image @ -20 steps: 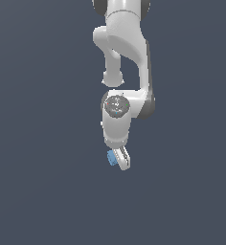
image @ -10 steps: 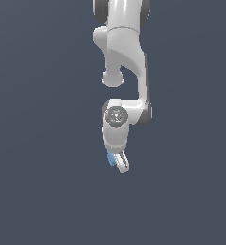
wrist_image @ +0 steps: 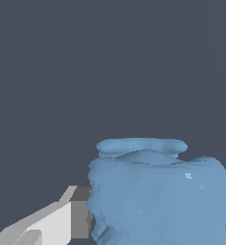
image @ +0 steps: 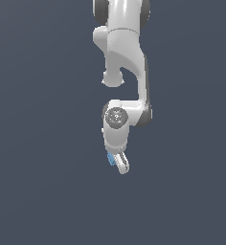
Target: Pick up the object and move it to a goal position.
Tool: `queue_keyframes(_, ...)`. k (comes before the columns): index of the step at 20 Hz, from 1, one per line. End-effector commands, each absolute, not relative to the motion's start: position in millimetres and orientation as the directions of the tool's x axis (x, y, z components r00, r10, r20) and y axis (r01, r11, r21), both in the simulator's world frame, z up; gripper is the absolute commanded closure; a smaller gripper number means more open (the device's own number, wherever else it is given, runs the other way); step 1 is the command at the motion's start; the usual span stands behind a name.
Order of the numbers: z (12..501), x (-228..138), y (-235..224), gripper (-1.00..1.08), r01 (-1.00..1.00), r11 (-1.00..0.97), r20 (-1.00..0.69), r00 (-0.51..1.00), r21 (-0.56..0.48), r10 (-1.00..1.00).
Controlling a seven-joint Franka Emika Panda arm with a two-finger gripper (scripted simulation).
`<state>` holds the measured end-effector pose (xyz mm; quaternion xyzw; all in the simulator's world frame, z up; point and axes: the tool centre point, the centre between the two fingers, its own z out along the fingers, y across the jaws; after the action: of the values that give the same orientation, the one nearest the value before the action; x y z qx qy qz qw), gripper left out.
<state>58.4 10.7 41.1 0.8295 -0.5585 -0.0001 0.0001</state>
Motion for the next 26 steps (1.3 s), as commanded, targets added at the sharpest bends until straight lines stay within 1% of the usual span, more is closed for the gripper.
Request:
queue_keyframes(1,41,59,11,1.08,-0.927,-0.376,0.0,0.376,0.0,-0.927)
queue_keyframes(8,45,58,12,1.08,-0.927,-0.376,0.0,0.376,0.0,-0.927)
queue_keyframes(14,68,53,20,1.08,-0.927,-0.376,0.0,0.376,0.0,-0.927)
queue_keyframes(19,102,46,31,1.08,-0.927,-0.376,-0.001,0.376,0.0,-0.927)
queue_keyframes(26,175,32,55,1.08,-0.927,-0.375,-0.001,0.375,0.0,-0.927)
